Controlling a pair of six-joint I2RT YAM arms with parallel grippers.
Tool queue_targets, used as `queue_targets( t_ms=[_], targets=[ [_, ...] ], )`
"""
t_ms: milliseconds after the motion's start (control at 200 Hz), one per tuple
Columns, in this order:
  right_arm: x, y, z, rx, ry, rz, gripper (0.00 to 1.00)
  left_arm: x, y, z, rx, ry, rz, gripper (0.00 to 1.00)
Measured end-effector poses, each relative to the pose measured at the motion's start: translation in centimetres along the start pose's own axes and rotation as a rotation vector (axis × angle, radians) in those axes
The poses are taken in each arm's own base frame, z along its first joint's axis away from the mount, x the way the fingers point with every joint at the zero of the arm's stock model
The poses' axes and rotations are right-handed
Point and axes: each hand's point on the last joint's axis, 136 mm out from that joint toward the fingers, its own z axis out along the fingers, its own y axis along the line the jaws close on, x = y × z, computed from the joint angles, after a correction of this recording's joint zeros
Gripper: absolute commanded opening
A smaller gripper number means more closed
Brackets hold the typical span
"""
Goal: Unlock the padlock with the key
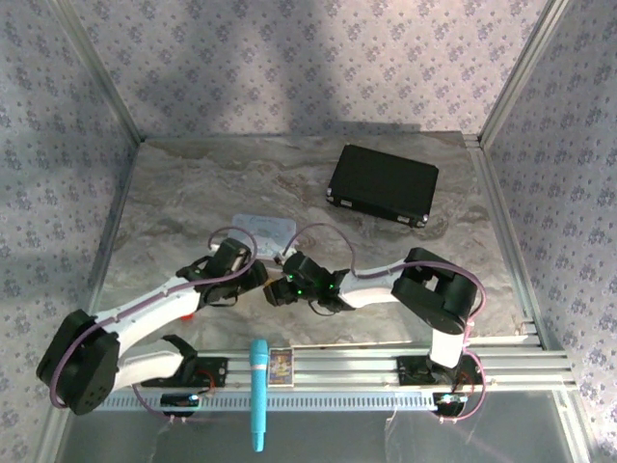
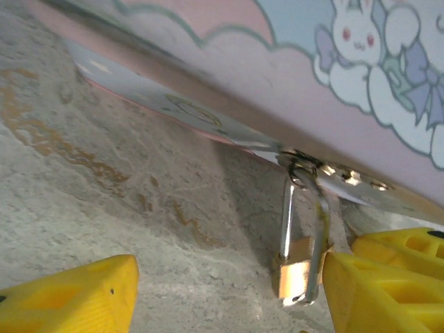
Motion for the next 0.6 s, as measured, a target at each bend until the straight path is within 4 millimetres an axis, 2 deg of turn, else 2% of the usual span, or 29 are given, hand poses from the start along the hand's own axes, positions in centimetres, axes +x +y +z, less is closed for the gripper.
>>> queue_targets(
  t_ms=[90,145,350,600],
  targets=[
    [0.04,-0.04,0.13,0.005,-0.004,-0.004,0.71,0.39,-0.38,0.31,-0.007,0.008,0.017,0.61],
    [0.00,-0.06,0.19,0.012,-0.007,-0.006,0.70,0.25,-0.56,0.38,-0.014,0.002,0.019,0.54],
    [-0.14,-0.29,0.44,0.029,-0.014,-0.007,0.66,-0.28,-0.56,0.21,-0.032,-0.023,0.007,0.38],
    [-0.19,-0.61,0.63,0.046,-0.022,-0.007,0.62,-0.52,-0.20,0.12,-0.050,-0.039,-0.006,0.30]
  ],
)
